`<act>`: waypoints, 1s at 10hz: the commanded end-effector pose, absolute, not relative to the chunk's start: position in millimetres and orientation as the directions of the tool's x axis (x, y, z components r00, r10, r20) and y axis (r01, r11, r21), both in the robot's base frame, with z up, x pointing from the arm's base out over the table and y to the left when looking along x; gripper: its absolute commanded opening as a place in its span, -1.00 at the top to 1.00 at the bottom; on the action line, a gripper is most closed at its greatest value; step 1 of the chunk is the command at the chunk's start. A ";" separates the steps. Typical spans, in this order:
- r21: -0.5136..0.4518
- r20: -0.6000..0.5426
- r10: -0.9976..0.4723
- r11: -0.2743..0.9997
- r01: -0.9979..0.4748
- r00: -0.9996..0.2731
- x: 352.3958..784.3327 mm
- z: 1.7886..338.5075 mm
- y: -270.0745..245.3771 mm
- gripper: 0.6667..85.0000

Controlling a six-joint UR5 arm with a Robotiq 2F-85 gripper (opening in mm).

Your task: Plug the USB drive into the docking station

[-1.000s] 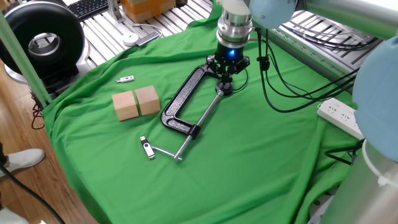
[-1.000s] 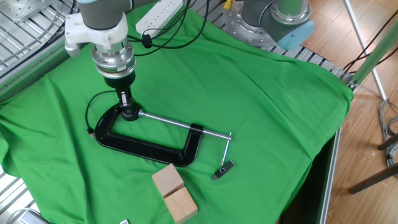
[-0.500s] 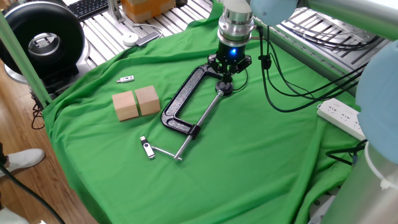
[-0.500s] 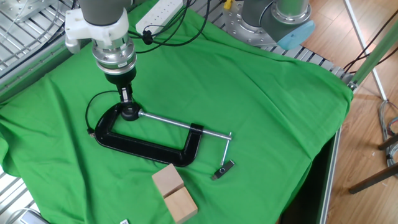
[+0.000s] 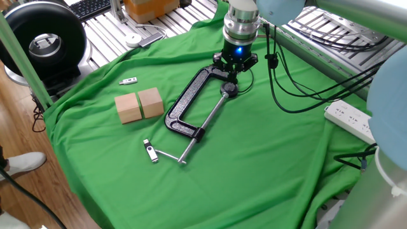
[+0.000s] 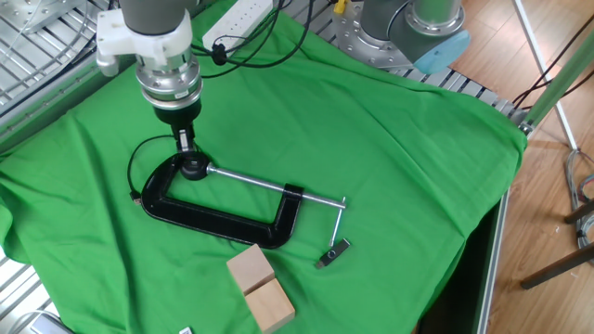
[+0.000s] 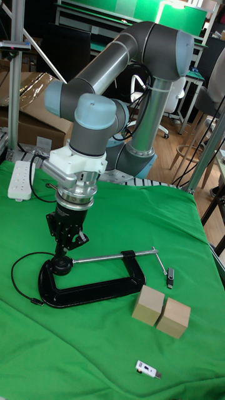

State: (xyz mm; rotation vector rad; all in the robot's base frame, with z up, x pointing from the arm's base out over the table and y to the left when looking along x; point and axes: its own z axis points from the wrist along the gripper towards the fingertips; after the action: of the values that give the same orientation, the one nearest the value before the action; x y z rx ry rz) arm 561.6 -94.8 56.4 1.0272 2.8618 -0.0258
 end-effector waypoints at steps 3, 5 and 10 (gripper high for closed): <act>-0.029 -0.188 0.567 0.813 0.581 -0.802 585.5 72.7 -112.1 0.98; 0.025 -0.130 0.640 0.765 0.643 -0.757 581.5 75.7 -86.9 0.98; -0.067 -0.070 0.302 0.950 0.306 -0.951 569.8 84.5 -92.9 0.98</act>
State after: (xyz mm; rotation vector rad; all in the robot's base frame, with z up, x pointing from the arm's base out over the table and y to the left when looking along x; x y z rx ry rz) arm 571.6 -91.8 77.5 0.8190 2.9399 -0.0911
